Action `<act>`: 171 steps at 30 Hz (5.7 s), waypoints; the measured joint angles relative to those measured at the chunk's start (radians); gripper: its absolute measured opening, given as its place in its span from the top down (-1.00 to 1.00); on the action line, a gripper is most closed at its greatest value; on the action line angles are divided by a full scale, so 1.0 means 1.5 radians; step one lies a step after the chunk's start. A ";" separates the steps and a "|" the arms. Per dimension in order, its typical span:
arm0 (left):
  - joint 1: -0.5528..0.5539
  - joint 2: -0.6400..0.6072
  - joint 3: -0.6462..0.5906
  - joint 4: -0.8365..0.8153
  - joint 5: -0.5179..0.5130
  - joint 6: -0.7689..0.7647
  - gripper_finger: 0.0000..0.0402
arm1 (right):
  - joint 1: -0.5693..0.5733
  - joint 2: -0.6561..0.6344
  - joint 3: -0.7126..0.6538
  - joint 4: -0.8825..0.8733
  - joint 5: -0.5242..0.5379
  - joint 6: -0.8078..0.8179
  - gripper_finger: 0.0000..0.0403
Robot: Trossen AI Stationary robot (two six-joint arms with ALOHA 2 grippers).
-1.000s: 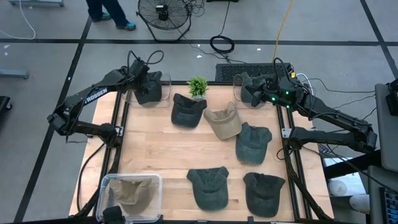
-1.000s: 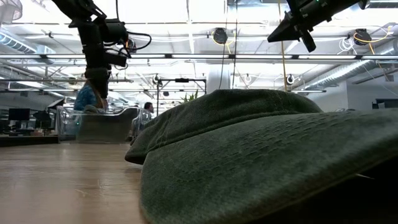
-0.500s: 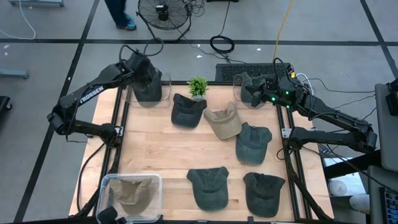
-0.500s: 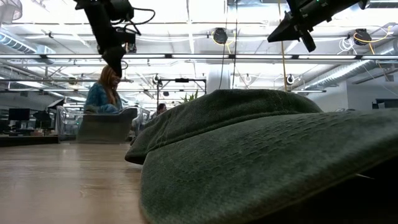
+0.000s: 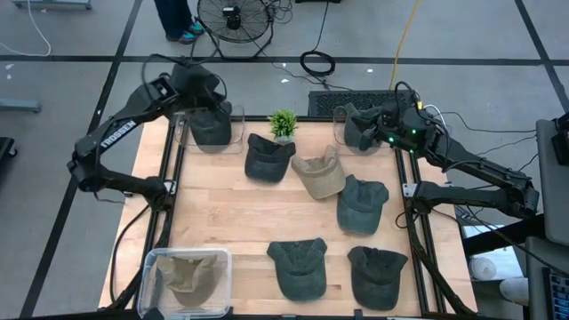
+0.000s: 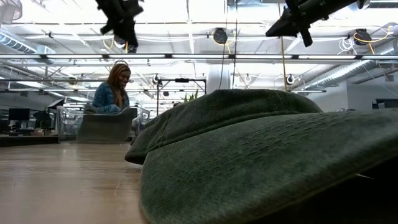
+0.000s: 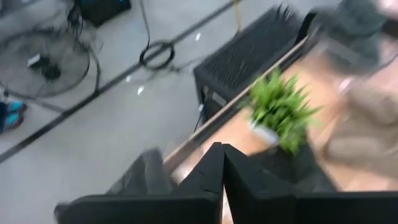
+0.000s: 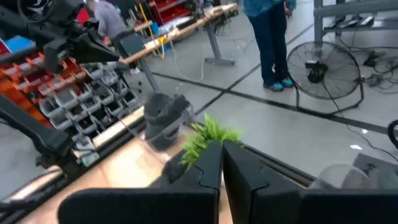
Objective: Pick & Place hat
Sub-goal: Put the brown cap into the transparent container
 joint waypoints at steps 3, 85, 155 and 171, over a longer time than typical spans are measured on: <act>-0.021 0.000 0.050 0.004 0.000 -0.001 0.97 | 0.000 0.001 0.000 0.023 -0.006 0.017 0.98; -0.329 -0.075 0.082 -0.011 0.093 -0.124 0.77 | 0.111 0.578 0.243 -0.337 -0.196 -0.372 0.33; -0.347 -0.010 0.083 0.017 0.036 -0.252 0.77 | 0.099 0.449 0.140 -0.266 -0.233 -0.485 0.31; -0.423 0.072 0.082 0.015 0.036 -0.260 0.77 | 0.031 0.475 0.084 -0.345 -0.324 -0.586 0.15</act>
